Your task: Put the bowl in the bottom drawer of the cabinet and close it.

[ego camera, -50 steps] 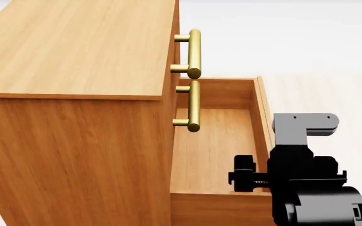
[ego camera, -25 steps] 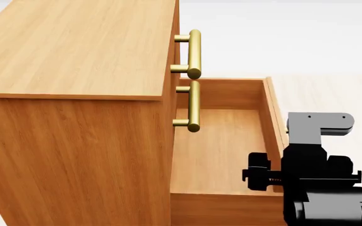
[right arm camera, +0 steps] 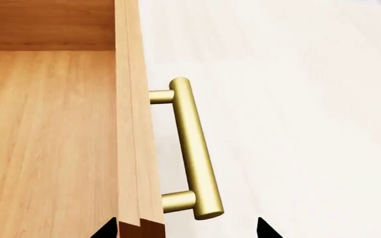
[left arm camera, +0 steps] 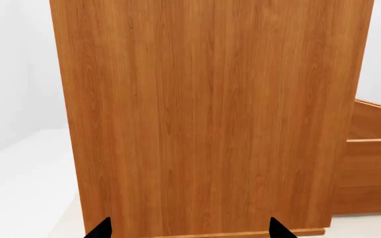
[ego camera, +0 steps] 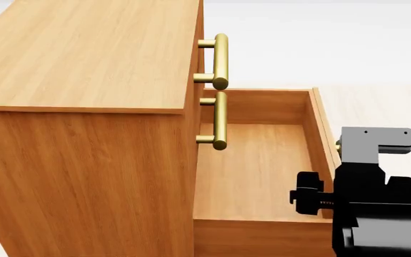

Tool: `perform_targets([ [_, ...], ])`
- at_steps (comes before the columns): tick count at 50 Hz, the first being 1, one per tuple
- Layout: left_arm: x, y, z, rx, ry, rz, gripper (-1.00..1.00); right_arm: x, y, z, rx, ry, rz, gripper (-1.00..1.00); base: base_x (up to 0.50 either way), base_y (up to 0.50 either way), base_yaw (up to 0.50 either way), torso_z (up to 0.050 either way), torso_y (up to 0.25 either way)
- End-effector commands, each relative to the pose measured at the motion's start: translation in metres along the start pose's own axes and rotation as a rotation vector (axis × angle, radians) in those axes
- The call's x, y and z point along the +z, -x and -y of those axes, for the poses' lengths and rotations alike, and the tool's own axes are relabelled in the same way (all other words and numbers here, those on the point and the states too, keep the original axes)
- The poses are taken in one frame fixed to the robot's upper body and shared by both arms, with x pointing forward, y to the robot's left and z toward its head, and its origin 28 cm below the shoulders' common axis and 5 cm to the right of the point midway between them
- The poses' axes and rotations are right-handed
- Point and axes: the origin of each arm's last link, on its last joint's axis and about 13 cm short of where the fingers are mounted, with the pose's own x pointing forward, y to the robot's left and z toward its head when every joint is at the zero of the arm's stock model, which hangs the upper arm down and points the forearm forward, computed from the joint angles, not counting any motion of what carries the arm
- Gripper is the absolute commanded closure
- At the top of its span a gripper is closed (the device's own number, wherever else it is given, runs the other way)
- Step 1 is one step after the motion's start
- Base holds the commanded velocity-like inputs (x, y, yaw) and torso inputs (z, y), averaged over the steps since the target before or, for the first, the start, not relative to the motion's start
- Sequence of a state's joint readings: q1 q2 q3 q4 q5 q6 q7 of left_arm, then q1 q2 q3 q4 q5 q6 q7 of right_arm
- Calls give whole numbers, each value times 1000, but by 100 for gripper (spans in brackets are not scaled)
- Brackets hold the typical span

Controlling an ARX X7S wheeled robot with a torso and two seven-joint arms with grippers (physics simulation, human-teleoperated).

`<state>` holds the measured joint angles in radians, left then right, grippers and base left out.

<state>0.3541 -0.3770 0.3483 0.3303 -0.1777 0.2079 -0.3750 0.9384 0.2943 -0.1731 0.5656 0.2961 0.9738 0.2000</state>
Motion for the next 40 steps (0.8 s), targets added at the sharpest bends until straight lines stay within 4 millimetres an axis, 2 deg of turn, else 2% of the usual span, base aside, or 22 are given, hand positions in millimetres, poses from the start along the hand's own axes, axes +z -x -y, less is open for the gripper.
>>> perform_targets([
  [1,0,0,0,0,0,0,-100,-7,-6,2,-28,-8,-20,-100,0,0,0,0,0],
  [21,0,0,0,0,1,-1,-100,-11,-12,6,-57,-12,-37,-100,0,0,0,-3,0],
  [24,0,0,0,1,1,-2,-100,-8,-8,6,-16,-28,5,-100,0,0,0,-3,0],
  [28,0,0,0,1,0,-2,-100,0,9,8,37,-42,128,-100,0,0,0,0,0],
  [40,0,0,0,0,-1,-3,-100,10,36,12,106,-14,267,-100,0,0,0,0,0],
])
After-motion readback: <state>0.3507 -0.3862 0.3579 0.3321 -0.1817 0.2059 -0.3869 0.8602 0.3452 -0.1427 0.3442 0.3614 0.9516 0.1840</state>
